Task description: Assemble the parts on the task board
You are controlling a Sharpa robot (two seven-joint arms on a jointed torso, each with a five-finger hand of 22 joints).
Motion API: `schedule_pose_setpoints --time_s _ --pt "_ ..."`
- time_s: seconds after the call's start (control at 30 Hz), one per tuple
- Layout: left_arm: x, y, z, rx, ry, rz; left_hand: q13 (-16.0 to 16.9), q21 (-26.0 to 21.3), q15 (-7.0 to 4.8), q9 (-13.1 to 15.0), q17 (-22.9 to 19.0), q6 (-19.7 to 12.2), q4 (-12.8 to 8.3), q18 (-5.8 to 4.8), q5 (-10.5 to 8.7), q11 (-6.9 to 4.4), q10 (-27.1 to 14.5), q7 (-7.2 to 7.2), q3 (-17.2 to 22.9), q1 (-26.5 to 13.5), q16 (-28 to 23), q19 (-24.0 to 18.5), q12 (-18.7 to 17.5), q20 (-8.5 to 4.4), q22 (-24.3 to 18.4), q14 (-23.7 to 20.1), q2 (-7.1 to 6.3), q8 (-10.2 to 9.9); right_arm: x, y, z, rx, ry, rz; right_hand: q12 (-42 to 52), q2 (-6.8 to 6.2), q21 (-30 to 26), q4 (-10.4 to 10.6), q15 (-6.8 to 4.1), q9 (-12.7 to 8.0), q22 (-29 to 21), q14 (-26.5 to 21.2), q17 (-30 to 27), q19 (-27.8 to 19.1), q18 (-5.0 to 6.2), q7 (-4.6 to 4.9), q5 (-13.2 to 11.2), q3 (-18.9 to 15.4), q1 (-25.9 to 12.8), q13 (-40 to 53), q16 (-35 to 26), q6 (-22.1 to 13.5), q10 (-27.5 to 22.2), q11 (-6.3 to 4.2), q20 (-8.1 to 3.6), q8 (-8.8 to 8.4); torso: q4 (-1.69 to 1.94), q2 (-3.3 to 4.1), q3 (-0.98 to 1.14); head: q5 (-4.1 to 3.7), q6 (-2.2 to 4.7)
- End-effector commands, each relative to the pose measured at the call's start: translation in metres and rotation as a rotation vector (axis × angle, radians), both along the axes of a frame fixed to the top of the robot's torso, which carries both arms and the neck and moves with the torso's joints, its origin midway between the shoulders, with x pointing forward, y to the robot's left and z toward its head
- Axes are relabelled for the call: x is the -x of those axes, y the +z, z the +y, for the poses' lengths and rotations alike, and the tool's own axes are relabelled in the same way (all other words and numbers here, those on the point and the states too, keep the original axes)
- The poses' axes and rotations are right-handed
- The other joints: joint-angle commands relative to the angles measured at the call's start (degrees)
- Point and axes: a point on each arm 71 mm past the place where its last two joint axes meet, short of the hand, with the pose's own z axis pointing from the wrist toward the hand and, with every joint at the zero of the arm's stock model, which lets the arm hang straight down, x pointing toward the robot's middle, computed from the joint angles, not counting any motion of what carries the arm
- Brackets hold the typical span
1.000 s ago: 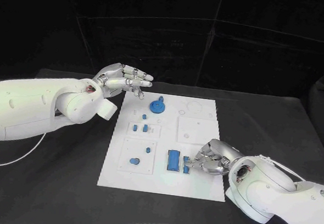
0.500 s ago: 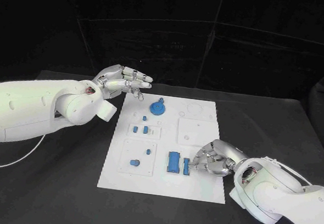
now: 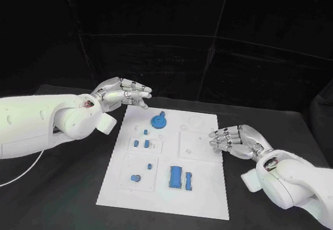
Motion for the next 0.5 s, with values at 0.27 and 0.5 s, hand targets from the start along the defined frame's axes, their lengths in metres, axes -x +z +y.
schedule_pose_setpoints --time_s 0.27,0.5 --pt "-0.016 -0.013 0.008 0.098 0.096 -0.017 0.00 -15.68 5.52 -0.32 -10.48 -2.92 1.34 -0.98 -0.13 3.04 -1.81 -0.37 -2.24 -1.55 -19.36 -15.25 -7.61 5.60 -11.44 -7.69 -0.30 -3.63 -0.073 0.014 0.000 -0.308 -0.066 -0.084 -5.28 -0.31 -17.58 -4.66 2.58 -6.76 -13.98 0.04 -12.47 3.72 0.91 0.44 -2.15 2.07 -4.04 -14.50 -13.71 -0.21 0.80 2.02 4.10 -1.60 -0.61 -1.96 -0.45 -0.28 5.08" --pt "-0.028 -0.026 0.010 0.060 0.209 -0.039 0.06 -18.33 5.94 -0.24 -13.85 -2.66 1.47 0.76 -0.16 3.37 -1.39 -0.34 -4.32 -0.99 -23.94 -19.27 -10.54 7.52 -15.49 -6.31 0.64 -4.97 -0.097 0.012 0.011 -0.287 -0.034 -0.128 -5.55 1.19 -19.59 -6.82 1.43 -8.85 -16.74 5.28 -14.62 9.62 0.81 0.56 -2.02 2.73 -5.42 -16.85 -14.52 0.80 1.76 1.78 2.86 -1.55 -0.56 -2.47 -0.34 -0.71 7.23"
